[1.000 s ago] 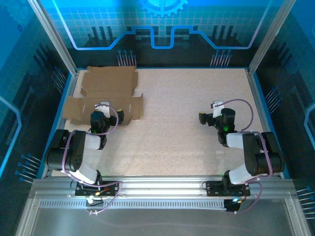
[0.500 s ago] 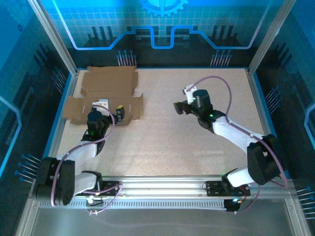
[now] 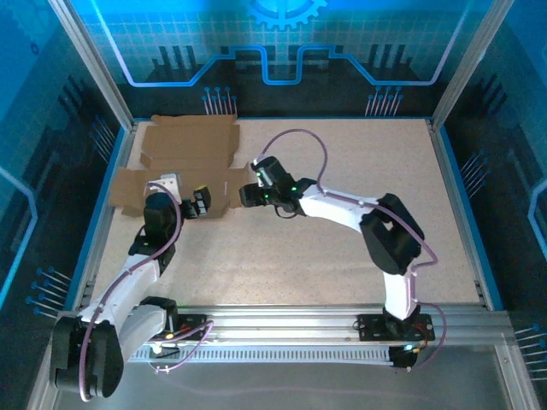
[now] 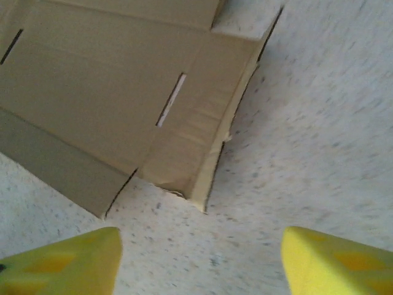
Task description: Fold the paper box
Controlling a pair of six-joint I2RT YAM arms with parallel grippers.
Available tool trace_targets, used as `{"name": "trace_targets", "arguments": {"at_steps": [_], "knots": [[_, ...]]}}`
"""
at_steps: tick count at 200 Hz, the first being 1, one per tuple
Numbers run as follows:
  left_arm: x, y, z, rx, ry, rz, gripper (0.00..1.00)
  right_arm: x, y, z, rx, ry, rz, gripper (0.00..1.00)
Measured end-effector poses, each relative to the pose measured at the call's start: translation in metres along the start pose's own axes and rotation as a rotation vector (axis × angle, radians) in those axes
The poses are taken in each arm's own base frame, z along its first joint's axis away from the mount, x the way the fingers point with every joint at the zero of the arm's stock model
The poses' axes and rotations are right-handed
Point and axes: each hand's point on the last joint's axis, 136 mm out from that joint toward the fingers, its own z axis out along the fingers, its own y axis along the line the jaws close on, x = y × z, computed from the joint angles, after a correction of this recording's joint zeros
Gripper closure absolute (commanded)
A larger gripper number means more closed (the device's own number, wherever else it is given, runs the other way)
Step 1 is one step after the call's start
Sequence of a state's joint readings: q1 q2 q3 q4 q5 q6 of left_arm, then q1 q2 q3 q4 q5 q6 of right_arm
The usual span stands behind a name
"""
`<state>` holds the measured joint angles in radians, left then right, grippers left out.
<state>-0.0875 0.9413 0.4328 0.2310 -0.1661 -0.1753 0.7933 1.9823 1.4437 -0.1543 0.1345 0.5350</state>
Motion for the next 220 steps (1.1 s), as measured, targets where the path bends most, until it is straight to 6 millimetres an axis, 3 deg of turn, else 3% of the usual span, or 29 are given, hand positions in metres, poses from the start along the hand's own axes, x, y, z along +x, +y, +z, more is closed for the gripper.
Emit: {"name": "trace_targets", "arguments": {"at_steps": [40,62,92,121,137,170,178,198,220], "knots": [[0.014,0.004,-0.003,-0.019,0.058,-0.025,0.01,0.022,0.009,0.047,-0.022,0.096,0.077,0.63],[0.017,0.005,-0.006,-0.020,0.073,-0.035,0.01,0.030,0.002,0.052,-0.002,0.127,0.095,0.83],[0.018,0.005,-0.009,-0.019,0.080,-0.067,0.01,0.024,-0.016,0.049,0.021,0.123,0.054,1.00],[0.019,0.005,-0.009,-0.021,0.081,-0.104,0.01,0.020,-0.051,0.027,0.066,0.124,-0.024,1.00],[0.022,0.004,-0.007,-0.019,0.092,-0.116,0.01,0.015,-0.078,0.010,0.069,0.132,-0.062,0.95],[0.036,0.002,0.008,-0.034,0.196,-0.174,0.01,0.001,-0.163,-0.020,0.129,0.190,-0.095,0.98],[0.037,-0.001,0.013,-0.031,0.220,-0.188,0.01,0.001,-0.187,-0.027,0.156,0.206,-0.084,0.95],[0.033,-0.014,0.027,-0.006,0.262,-0.219,0.01,0.004,-0.237,-0.043,0.213,0.236,-0.046,0.71],[0.036,-0.035,0.041,0.047,0.319,-0.232,0.03,-0.001,-0.259,-0.061,0.251,0.223,-0.028,0.28]]}}
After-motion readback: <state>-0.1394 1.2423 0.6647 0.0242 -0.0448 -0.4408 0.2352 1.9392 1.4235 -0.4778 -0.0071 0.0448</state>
